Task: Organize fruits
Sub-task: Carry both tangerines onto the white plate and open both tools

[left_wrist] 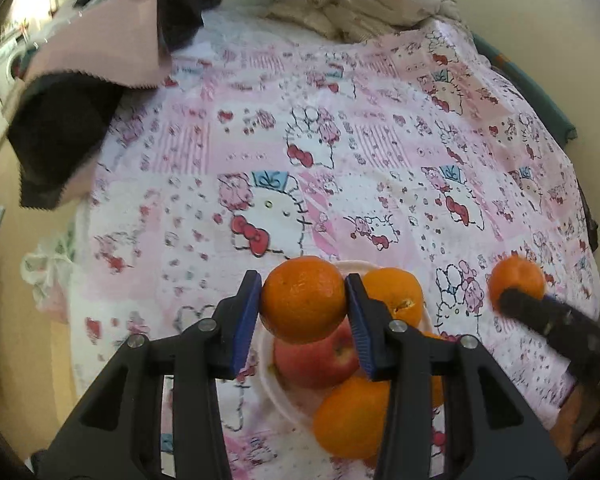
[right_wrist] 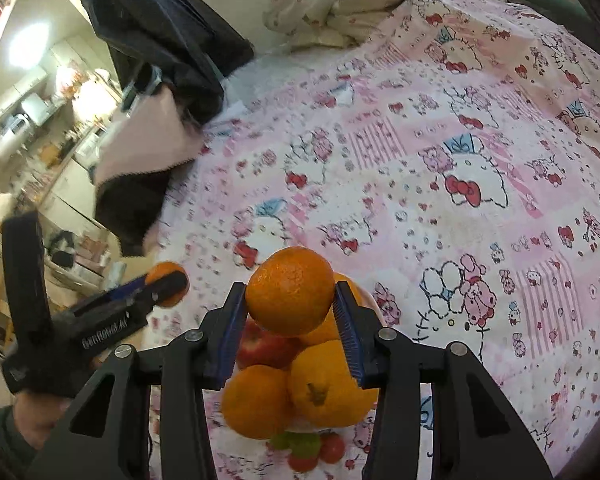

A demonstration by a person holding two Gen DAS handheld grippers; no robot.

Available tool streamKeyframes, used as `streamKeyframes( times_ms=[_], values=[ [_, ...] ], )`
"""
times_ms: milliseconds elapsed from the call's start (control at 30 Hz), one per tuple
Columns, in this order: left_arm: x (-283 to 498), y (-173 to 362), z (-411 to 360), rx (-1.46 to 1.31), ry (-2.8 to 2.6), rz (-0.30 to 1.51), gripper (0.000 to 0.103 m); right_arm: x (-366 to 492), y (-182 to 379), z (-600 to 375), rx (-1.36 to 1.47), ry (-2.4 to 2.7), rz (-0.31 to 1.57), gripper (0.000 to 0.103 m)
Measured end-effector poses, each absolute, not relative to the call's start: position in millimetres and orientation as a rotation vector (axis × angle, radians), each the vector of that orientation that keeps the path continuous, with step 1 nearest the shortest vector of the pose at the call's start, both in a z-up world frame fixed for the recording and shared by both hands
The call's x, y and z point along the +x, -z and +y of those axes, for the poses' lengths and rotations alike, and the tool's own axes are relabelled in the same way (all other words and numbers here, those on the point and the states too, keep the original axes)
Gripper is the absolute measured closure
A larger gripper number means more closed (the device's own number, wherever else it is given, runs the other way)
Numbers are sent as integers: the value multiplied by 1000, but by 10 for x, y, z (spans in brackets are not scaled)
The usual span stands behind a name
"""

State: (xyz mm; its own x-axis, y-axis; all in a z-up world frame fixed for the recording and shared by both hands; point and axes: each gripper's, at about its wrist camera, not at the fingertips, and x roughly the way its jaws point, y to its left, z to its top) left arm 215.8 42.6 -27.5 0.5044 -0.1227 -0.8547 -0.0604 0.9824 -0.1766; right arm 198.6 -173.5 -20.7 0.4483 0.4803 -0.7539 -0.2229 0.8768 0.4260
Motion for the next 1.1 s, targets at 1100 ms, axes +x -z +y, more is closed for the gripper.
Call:
streamKeyframes(
  times_ms=[1100],
  values=[
    [2733, 1088, 147, -130, 183, 1252, 47, 2009, 881, -1130, 4, -495, 1168, 51]
  ],
)
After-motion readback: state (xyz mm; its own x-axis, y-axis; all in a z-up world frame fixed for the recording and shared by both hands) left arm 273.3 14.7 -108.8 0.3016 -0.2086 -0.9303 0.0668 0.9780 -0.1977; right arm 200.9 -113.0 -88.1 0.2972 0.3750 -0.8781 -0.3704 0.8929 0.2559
